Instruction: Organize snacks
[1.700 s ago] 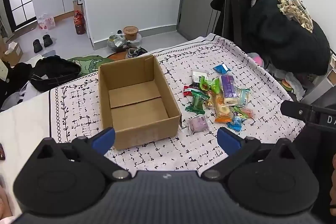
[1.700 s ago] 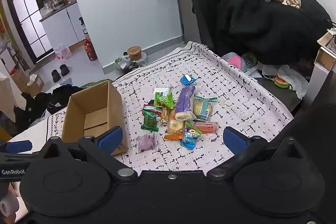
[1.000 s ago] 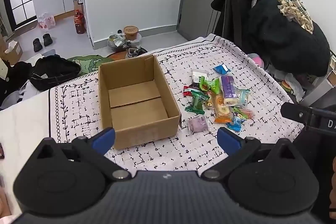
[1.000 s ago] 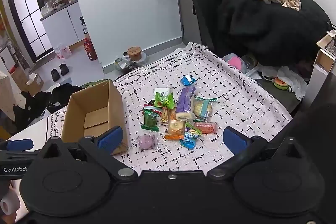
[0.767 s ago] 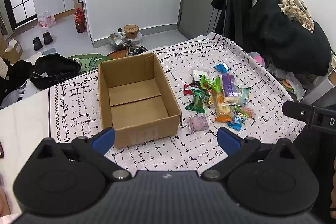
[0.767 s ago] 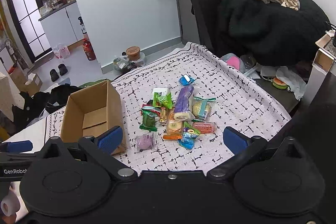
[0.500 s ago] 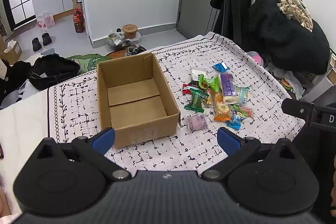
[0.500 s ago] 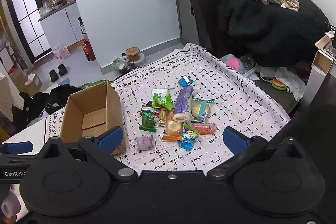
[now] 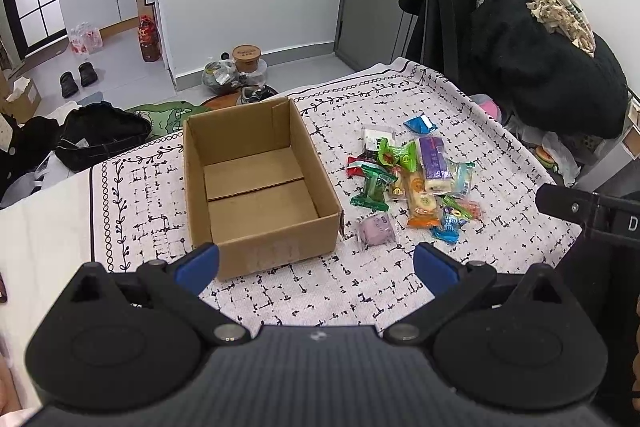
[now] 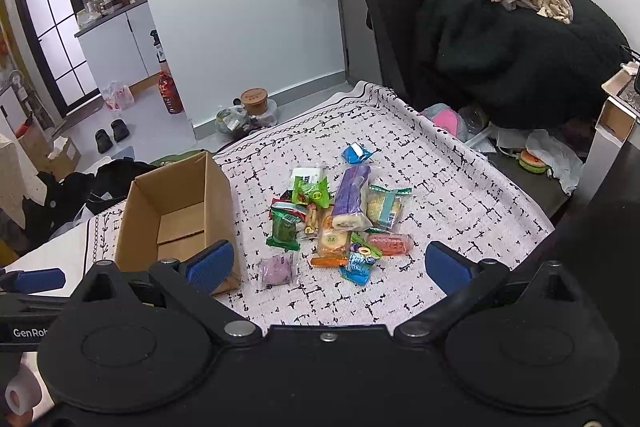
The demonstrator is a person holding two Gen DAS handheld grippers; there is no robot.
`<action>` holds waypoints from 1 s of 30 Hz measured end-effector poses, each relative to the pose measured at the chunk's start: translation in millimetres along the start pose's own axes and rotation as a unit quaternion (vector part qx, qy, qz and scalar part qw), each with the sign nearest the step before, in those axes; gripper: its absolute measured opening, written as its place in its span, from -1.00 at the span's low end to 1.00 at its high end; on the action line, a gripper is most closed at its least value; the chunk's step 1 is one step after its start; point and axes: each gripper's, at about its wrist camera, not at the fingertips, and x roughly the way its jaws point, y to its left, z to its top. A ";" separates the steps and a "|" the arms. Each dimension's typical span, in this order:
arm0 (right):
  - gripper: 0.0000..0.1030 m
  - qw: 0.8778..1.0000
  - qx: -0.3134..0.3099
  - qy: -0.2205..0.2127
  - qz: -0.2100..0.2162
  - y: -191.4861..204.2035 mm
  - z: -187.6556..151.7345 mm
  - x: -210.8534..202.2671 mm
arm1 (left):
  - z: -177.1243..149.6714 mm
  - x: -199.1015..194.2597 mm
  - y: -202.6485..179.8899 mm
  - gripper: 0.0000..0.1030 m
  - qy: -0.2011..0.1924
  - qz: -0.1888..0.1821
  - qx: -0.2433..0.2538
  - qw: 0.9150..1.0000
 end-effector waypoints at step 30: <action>1.00 1.000 -0.001 0.007 0.003 -0.3 0.7 3.1 | 0.9 -3.5 0.5 0.99 -0.011 0.000 -0.005 1.000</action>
